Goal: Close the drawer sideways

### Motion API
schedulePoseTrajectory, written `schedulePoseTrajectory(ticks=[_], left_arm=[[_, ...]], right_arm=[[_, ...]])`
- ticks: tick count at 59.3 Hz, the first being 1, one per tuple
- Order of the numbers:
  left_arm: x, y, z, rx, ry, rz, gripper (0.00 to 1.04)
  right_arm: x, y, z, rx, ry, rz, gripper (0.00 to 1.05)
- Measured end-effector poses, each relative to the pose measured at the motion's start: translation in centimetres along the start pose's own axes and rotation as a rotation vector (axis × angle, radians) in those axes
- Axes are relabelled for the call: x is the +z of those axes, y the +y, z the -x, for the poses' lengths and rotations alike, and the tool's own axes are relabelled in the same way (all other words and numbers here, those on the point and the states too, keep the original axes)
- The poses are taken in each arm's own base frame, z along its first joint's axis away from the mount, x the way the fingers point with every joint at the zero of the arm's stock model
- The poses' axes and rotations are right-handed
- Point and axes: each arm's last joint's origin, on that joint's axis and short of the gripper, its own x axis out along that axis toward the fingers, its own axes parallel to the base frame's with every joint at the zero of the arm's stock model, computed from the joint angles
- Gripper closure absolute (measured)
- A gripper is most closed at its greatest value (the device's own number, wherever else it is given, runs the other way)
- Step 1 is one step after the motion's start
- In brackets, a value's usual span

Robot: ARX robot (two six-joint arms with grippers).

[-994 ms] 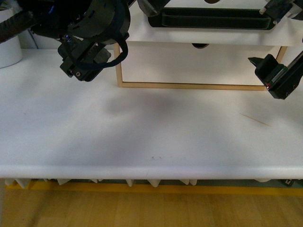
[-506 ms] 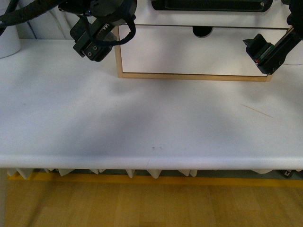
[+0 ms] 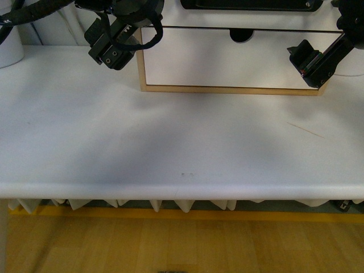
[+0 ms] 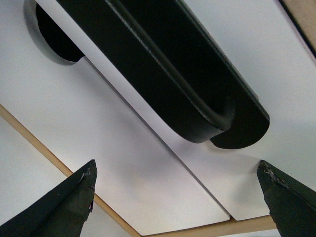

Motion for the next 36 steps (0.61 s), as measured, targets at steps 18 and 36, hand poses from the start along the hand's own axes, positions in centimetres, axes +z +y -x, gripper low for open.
schedulePoseTrajectory(ticks=[18, 36], left_arm=[[1.7, 2.6, 4.5, 0.022, -0.038, -0.034, 0.06], [3.7, 8.0, 14.5, 0.102, -0.129, -0.135, 0.06]], right_arm=[[0.6, -0.3, 6.3, -0.01, -0.035, -0.051, 0.09], [0.9, -0.5, 16.2, -0.078, -0.049, -0.158, 0.09]])
